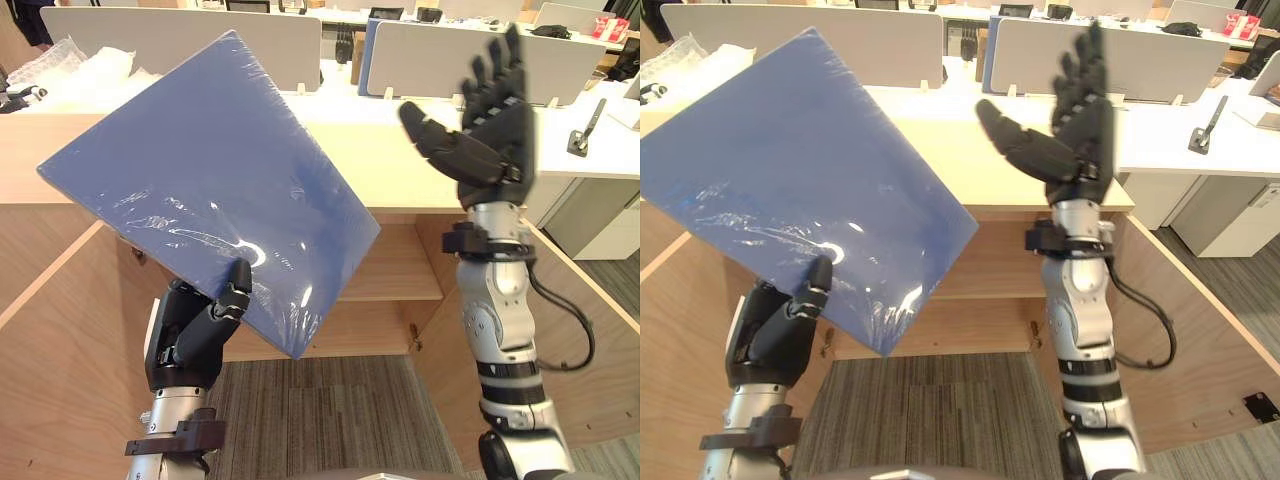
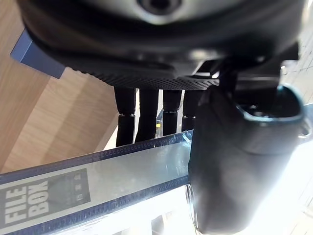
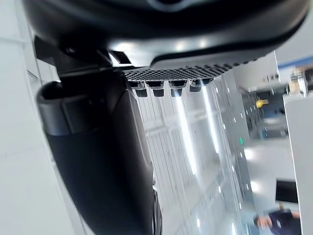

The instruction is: Walk over to the cabinet, pick up the folder, carry it to the office cabinet, place the folder inside the office cabinet, then close the office cabinet door

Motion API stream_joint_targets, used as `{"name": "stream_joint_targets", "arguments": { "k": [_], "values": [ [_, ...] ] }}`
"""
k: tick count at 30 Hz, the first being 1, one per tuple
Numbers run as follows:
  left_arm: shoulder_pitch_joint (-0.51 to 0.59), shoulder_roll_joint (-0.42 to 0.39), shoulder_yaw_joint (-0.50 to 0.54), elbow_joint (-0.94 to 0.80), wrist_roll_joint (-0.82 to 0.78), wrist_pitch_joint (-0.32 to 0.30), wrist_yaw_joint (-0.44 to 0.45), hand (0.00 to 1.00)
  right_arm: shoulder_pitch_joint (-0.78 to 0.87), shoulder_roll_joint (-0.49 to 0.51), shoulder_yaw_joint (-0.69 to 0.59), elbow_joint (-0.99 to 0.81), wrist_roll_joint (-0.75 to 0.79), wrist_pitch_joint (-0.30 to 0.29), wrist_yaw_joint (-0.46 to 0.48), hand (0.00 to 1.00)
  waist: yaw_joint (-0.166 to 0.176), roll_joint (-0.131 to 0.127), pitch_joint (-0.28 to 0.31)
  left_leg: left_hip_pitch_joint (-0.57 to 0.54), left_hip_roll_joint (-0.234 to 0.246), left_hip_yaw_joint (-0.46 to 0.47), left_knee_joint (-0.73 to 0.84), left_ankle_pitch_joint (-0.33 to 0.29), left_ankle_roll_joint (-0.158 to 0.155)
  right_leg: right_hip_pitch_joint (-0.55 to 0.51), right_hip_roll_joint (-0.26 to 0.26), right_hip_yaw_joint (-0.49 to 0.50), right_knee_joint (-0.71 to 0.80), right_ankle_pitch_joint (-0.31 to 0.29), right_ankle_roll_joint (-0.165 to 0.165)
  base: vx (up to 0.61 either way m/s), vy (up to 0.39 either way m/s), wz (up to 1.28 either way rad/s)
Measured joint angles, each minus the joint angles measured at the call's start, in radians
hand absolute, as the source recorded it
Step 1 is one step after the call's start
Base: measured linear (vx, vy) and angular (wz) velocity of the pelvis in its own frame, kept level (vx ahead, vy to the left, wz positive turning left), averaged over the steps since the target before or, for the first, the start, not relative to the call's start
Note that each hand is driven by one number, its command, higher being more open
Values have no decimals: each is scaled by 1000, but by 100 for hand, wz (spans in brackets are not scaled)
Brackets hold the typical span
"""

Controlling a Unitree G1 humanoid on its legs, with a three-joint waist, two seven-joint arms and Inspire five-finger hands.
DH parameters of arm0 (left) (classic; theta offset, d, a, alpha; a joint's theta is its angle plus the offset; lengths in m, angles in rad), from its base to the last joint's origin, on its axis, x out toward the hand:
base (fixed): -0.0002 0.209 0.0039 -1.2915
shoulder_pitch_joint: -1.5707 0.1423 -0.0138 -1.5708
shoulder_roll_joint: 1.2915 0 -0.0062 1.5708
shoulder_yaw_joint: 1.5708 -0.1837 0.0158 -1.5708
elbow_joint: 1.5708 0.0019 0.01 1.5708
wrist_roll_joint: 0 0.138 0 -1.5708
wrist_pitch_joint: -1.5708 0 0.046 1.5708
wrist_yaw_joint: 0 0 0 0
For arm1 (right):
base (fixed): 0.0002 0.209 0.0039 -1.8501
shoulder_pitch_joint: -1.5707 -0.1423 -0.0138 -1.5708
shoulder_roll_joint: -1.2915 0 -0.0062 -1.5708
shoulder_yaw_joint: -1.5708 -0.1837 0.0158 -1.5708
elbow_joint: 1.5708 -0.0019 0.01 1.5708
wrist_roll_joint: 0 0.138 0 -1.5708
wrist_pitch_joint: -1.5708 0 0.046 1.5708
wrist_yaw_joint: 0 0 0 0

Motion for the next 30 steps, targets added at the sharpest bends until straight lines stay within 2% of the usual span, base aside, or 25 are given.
{"name": "stream_joint_targets", "arguments": {
  "k": [6,10,16,23,30],
  "values": [
    [-8,59,-3,0,58,0,-17,0,-144,-78,194,80,85,32,131,100,18,-9,-6,0,0,0,0,-1,0,0,-2,0,0,1,0,2,5,0],
    [-5,95,22,0,60,0,-14,0,-192,-144,270,117,123,50,167,100,28,-22,-15,-1,-3,-5,0,-1,1,2,-2,-5,0,1,1,-2,10,3],
    [-2,165,72,0,59,-3,-8,0,-266,-282,378,166,239,81,199,100,28,-21,-15,-3,-4,-9,1,-2,1,2,-3,-7,1,0,1,-2,5,1],
    [4,216,99,-38,57,-3,4,0,-326,-407,447,186,355,90,240,100,29,-15,-15,-9,-4,-14,4,-3,-1,1,-2,-11,-2,0,0,0,0,0],
    [-3,232,121,-100,58,-7,7,0,-316,-411,446,211,355,92,250,100,35,-3,-11,-15,-8,-16,11,-6,2,0,-2,-15,-2,0,0,0,0,0]
  ]
}}
